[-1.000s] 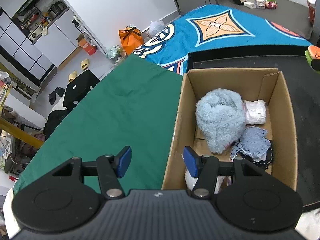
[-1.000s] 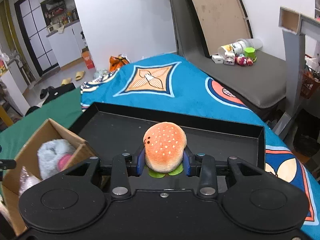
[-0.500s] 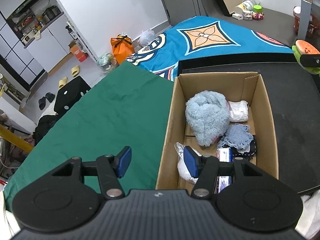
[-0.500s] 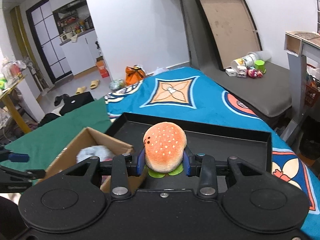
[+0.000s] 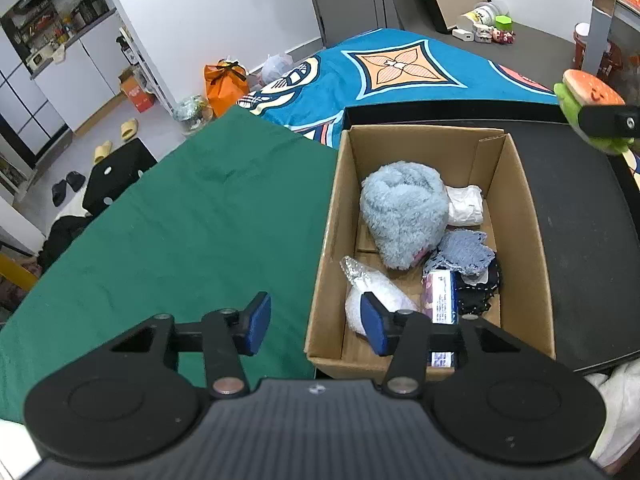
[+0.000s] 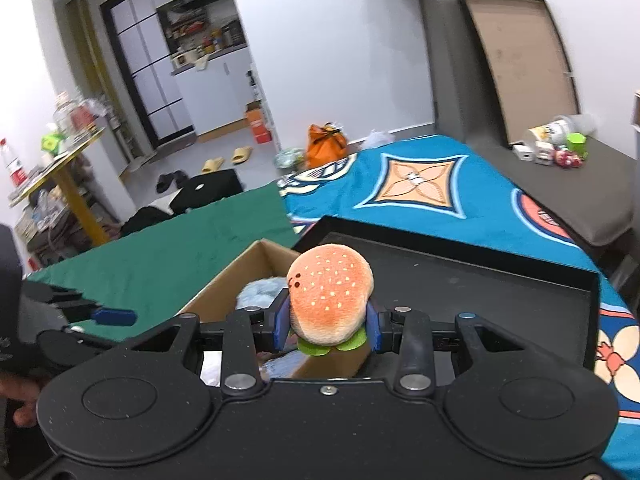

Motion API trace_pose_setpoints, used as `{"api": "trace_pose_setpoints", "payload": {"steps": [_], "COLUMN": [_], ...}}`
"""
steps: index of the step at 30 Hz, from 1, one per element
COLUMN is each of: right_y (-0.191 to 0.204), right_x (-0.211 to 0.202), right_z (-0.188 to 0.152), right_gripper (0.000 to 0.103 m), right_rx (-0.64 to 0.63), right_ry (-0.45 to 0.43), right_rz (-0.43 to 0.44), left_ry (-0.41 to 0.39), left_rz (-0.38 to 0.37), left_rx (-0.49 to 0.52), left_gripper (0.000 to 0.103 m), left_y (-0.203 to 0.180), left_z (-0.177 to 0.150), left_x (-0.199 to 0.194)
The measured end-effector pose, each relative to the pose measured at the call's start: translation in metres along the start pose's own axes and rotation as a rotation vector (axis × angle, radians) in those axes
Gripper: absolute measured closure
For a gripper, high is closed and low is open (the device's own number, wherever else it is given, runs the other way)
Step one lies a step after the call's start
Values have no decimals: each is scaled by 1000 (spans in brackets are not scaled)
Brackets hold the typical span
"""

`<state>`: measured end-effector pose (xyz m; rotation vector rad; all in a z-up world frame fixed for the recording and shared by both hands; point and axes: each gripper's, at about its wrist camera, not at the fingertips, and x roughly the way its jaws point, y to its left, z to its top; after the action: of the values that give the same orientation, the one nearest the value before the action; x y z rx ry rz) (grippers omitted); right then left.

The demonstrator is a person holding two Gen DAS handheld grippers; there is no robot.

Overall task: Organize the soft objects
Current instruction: 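Carry the burger toy with the right gripper over the box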

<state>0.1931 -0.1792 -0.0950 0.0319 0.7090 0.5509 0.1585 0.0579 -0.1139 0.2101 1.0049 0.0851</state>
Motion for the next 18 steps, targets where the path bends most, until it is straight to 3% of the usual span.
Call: {"api": "trace_pose_setpoints", "payload": {"steps": [10,18], "right_y": [30,54], "right_x": [11,19], "right_z": [-14,-31], "right_gripper": [66,66], "right_rx": [-51,-81], "right_ry": [80,147], "right_rz": [62,80], "left_ry": [-3,25], "left_rz": [-77,-117], "left_rx": [-88,-105], "left_gripper": [74,84], "left_y": [17,21], "left_z": [-7,-7], "left_x": [11,23]}}
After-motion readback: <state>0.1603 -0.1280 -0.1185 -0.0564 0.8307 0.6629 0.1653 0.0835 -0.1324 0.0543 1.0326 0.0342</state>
